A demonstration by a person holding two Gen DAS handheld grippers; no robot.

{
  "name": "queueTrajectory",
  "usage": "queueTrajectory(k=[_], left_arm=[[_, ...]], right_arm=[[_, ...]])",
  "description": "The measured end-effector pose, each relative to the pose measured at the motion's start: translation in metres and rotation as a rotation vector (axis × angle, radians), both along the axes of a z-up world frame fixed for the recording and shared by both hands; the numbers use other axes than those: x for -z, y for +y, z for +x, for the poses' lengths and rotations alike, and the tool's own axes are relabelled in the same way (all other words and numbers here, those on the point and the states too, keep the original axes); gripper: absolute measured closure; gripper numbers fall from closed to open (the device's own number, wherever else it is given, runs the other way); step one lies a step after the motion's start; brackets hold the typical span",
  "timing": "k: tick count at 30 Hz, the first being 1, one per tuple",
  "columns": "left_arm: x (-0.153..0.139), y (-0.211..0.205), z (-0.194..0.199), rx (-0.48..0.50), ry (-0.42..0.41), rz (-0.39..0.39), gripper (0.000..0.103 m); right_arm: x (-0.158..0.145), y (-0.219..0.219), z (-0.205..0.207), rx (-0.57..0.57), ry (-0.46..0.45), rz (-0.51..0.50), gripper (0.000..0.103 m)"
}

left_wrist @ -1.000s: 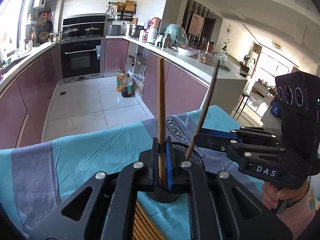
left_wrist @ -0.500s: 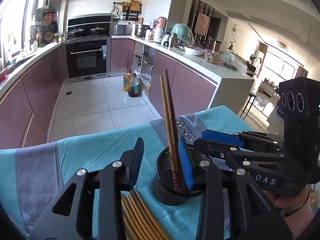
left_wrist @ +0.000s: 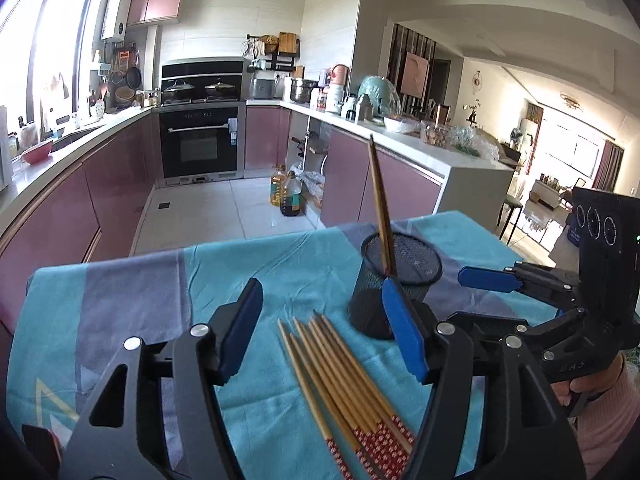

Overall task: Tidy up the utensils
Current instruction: 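Open the right tool to release the chopstick and withdraw, then lower the right tool onto another chopstick and close its fingers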

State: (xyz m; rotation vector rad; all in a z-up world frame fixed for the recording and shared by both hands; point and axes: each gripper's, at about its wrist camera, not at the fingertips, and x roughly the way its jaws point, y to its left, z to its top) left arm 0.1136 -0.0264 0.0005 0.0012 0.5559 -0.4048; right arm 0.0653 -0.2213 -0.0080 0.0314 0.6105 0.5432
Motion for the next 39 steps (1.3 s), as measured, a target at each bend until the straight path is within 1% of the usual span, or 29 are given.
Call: queueTrajectory(k=[5, 9, 13, 17, 26, 39], left_arm=[[0.047, 0.007, -0.007, -0.010, 0.129, 0.071, 0.042], [0.078, 0.012, -0.008, -0.011, 0.214, 0.093, 0.045], [0.096, 0.012, -0.009, -0.015, 0.259, 0.091, 0.047], [0.104, 0.008, -0.009, -0.017, 0.278, 0.102, 0.050], [0.111, -0.001, -0.001, -0.016, 0.308, 0.120, 0.058], [0.114, -0.006, 0.006, -0.015, 0.318, 0.136, 0.062]], right_arm=[[0.037, 0.017, 0.001, -0.004, 0.092, -0.033, 0.036], [0.056, 0.022, 0.007, 0.020, 0.160, -0.033, 0.038], [0.067, 0.026, 0.013, 0.048, 0.197, -0.054, 0.043], [0.072, 0.030, 0.016, 0.064, 0.208, -0.070, 0.045], [0.081, 0.041, 0.021, 0.081, 0.228, -0.108, 0.053], [0.086, 0.053, 0.024, 0.091, 0.229, -0.153, 0.056]])
